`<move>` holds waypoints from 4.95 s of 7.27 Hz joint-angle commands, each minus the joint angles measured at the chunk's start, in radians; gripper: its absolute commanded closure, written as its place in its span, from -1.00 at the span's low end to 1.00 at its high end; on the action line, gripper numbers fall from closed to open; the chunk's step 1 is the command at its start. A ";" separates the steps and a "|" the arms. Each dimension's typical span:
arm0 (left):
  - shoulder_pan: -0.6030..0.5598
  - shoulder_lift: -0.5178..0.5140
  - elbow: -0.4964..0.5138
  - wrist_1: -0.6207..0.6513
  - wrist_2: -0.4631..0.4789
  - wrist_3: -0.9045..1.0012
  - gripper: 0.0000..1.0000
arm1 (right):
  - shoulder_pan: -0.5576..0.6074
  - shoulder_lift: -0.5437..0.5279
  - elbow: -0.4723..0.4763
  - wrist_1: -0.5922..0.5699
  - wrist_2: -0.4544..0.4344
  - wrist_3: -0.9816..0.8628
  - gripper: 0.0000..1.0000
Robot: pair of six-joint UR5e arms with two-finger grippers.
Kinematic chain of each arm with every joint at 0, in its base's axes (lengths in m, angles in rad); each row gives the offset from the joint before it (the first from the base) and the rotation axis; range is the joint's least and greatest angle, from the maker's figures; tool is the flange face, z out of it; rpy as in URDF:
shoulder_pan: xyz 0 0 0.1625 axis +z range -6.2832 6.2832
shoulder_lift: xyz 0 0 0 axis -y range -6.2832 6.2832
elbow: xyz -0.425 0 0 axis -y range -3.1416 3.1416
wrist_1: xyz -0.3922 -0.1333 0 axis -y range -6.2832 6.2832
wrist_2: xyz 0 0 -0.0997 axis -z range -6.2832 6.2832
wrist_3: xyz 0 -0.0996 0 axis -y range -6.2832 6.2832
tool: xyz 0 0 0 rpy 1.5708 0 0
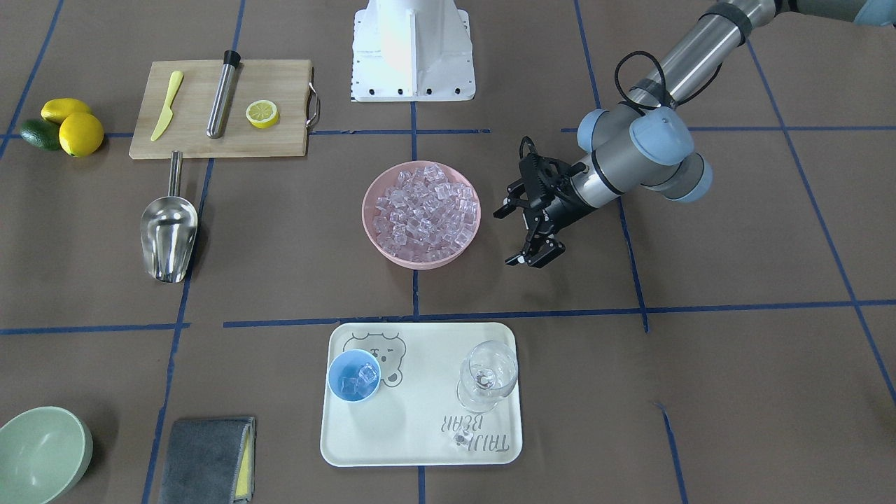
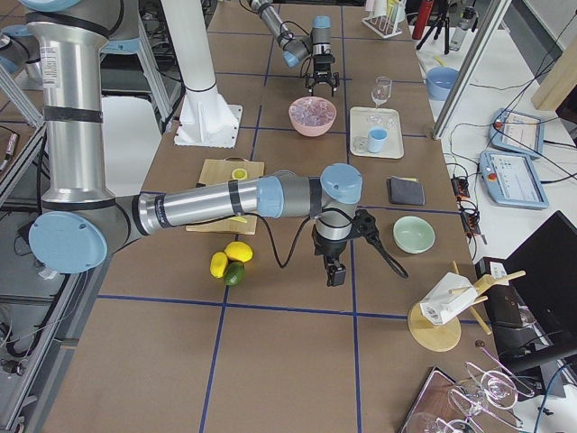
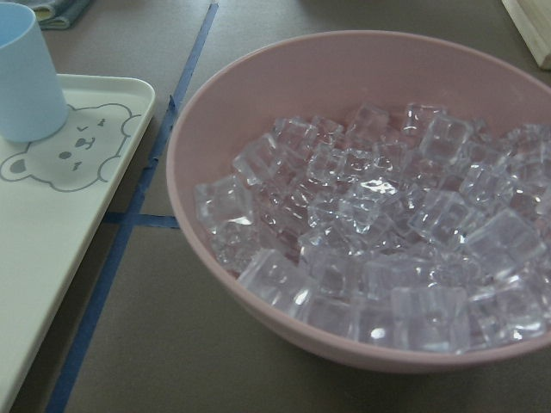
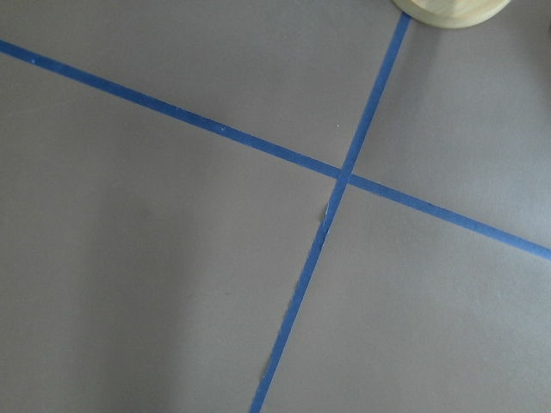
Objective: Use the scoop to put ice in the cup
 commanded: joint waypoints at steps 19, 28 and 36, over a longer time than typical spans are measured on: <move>-0.947 0.397 -0.180 1.084 -0.216 -0.035 -1.00 | 0.019 -0.050 0.000 -0.003 0.003 -0.001 -1.00; -0.944 0.502 -0.322 1.067 -0.210 -0.053 -1.00 | 0.075 -0.061 0.007 0.008 0.037 0.062 -1.00; -0.877 0.503 -0.316 1.078 -0.153 -0.051 -1.00 | 0.075 -0.093 0.004 0.006 0.034 0.065 -1.00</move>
